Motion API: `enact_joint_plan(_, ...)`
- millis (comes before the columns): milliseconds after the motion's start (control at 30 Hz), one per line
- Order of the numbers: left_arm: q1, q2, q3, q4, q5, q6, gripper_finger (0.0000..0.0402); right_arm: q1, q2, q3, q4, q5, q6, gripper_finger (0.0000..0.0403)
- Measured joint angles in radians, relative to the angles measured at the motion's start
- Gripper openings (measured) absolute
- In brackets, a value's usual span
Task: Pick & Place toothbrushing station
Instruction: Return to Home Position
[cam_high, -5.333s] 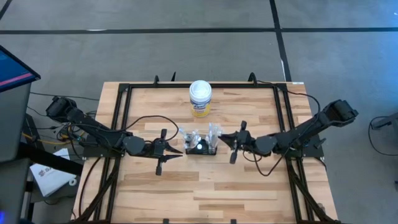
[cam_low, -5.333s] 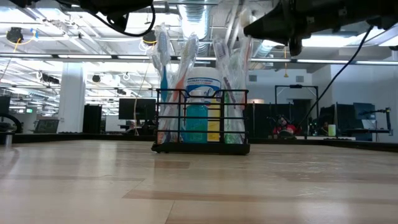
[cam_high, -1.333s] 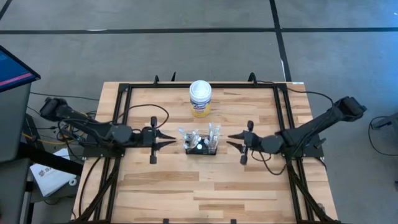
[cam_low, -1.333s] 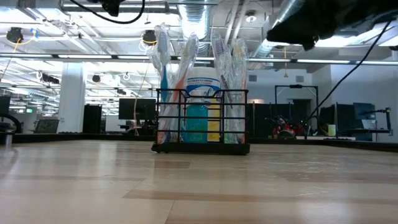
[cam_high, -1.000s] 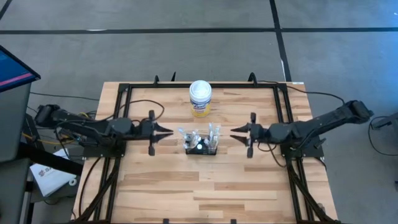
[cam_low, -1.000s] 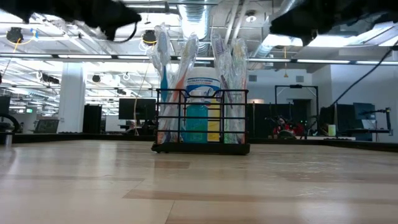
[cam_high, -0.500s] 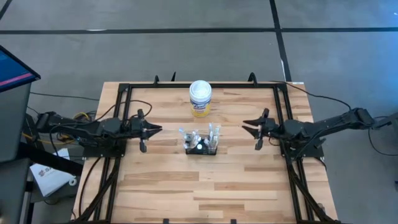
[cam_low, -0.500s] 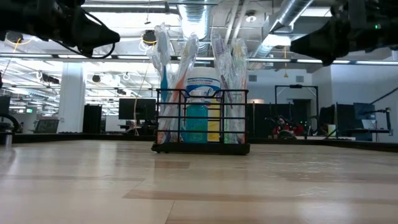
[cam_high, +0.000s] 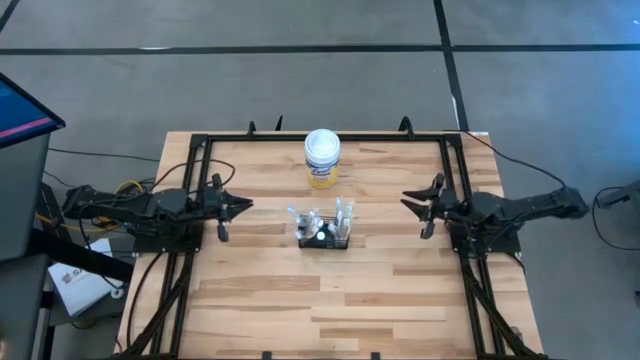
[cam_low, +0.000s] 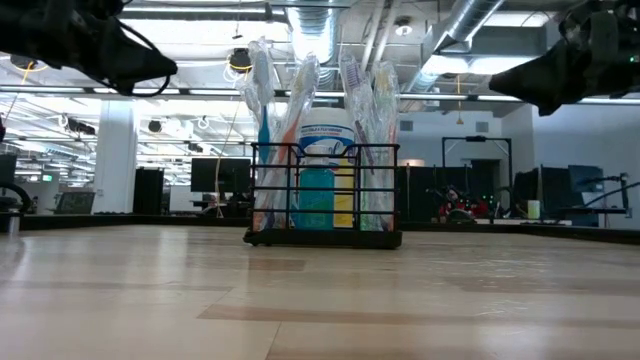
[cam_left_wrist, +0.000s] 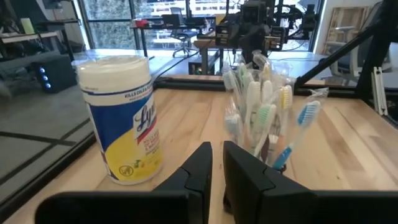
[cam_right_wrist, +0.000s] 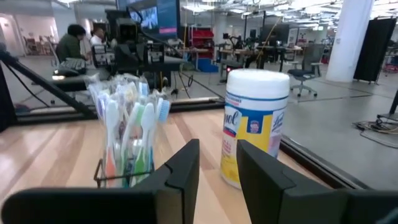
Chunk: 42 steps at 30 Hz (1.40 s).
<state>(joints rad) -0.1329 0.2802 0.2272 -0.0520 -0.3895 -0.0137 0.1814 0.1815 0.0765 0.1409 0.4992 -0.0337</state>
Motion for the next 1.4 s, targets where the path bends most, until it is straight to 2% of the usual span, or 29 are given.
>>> enact_joint_plan(233, 0.0, -0.032, -0.001, -0.028, 0.001, -0.002, 0.0035, 0.0, -0.117, 0.0, -0.102, 0.025, 0.014, 0.0098)
enact_joint_plan(400, 0.0, -0.071, -0.059, -0.023, 0.002, -0.025, 0.0035, 0.0, -0.177, 0.0, -0.169, 0.05, 0.026, 0.0098)
enact_joint_plan(800, 0.0, -0.28, -0.161, 0.005, 0.043, -0.034, 0.0035, -0.002, -0.179, 0.0, -0.191, 0.056, 0.03, 0.0098)
enact_joint_plan(1100, 0.001, -0.276, -0.19, 0.039, 0.072, -0.046, 0.0035, -0.002, -0.179, 0.0, -0.273, 0.086, 0.097, 0.0098)
enact_joint_plan(1200, 0.002, -0.273, -0.19, 0.039, 0.072, -0.045, 0.0035, 0.0, -0.176, 0.005, -0.329, 0.081, 0.186, 0.0098)
enact_joint_plan(1400, 0.002, -0.228, -0.19, 0.039, 0.071, -0.05, 0.0035, 0.009, -0.155, 0.005, -0.335, 0.076, 0.342, 0.0098)
